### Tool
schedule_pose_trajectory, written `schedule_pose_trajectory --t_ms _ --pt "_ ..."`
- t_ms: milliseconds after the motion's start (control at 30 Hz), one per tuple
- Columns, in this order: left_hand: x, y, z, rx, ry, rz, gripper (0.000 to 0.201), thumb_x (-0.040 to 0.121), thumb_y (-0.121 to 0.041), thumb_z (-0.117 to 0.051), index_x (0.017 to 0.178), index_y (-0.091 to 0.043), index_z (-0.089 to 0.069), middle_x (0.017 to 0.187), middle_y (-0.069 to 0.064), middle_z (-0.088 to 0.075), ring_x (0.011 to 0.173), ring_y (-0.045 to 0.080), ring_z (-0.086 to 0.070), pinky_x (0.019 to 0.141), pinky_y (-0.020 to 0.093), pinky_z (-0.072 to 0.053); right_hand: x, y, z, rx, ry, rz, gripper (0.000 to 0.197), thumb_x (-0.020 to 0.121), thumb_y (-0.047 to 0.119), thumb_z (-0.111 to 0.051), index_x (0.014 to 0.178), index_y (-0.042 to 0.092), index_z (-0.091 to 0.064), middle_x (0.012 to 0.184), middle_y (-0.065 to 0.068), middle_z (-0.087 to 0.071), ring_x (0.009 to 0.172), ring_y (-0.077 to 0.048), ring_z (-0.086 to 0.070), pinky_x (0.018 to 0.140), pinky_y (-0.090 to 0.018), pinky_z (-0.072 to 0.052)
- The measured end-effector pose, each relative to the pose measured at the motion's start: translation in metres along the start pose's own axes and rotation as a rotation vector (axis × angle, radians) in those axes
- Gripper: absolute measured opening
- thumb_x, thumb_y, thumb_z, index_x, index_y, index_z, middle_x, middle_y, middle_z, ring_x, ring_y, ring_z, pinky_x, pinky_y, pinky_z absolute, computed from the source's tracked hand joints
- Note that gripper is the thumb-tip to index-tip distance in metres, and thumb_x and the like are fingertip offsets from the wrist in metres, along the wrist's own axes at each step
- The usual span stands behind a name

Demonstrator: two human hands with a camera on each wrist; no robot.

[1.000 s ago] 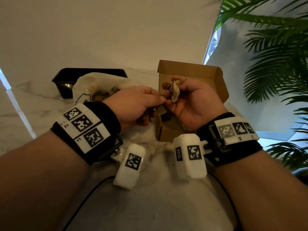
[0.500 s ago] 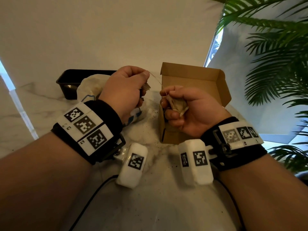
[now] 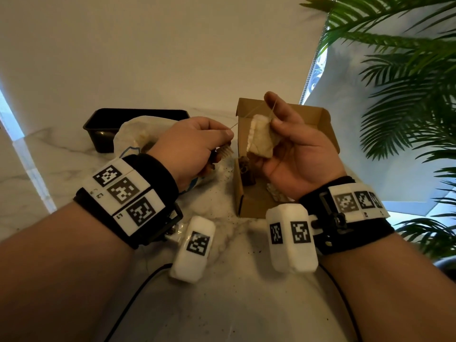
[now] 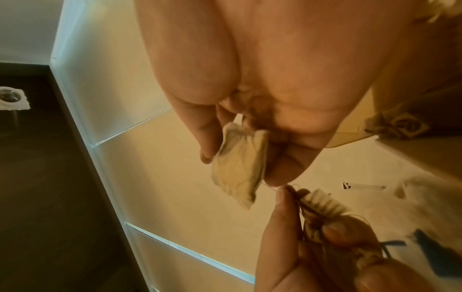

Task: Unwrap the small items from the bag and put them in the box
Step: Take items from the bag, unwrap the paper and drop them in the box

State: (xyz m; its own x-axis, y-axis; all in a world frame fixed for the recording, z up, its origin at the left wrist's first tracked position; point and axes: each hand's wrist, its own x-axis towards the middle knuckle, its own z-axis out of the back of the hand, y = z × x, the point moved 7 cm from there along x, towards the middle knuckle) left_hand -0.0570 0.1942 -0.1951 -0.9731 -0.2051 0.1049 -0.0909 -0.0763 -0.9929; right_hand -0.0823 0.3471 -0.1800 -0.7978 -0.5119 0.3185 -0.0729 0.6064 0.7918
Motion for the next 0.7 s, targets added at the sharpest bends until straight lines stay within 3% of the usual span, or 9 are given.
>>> schedule_pose_trajectory --t_ms 133,400,600,700 --pt "0.000 0.002 -0.001 0.005 0.000 0.013 0.008 0.096 -0.021 -0.068 0.100 -0.014 -0.071 0.081 0.002 -0.067 0.055 0.010 -0.054 0.048 0.026 -0.037 -0.002 0.002 0.000 -0.013 -0.039 0.018 0.033 0.095 0.012 -0.046 0.122 0.020 -0.063 0.091 -0.006 -0.069 0.080 -0.021 -0.064 0.067 -0.034 -0.055" --pt "-0.003 0.004 -0.003 0.106 0.050 0.028 0.008 0.096 -0.021 -0.068 0.099 -0.016 -0.073 0.082 0.003 -0.068 0.054 0.007 -0.055 0.048 0.026 -0.039 0.001 0.007 0.005 -0.029 -0.113 0.070 0.035 0.096 0.000 -0.043 0.117 0.019 -0.063 0.083 -0.005 -0.066 0.075 -0.018 -0.063 0.066 -0.031 -0.054" --pt "-0.007 0.004 -0.011 0.269 0.167 0.015 0.006 0.096 -0.024 -0.069 0.098 -0.022 -0.073 0.060 -0.008 -0.063 0.043 0.000 -0.053 0.042 0.019 -0.043 0.002 0.010 0.018 -0.071 -0.265 0.103 0.032 0.098 0.000 -0.048 0.113 0.023 -0.066 0.088 -0.003 -0.065 0.072 -0.015 -0.062 0.063 -0.029 -0.052" --pt "-0.007 0.006 -0.015 0.310 0.247 0.018 0.006 0.094 -0.025 -0.070 0.099 -0.025 -0.074 0.055 -0.011 -0.063 0.044 0.001 -0.054 0.044 0.021 -0.044 0.001 0.009 0.026 -0.121 -0.359 0.102 0.030 0.098 0.003 -0.053 0.112 0.024 -0.068 0.089 -0.002 -0.069 0.070 -0.014 -0.063 0.061 -0.028 -0.052"
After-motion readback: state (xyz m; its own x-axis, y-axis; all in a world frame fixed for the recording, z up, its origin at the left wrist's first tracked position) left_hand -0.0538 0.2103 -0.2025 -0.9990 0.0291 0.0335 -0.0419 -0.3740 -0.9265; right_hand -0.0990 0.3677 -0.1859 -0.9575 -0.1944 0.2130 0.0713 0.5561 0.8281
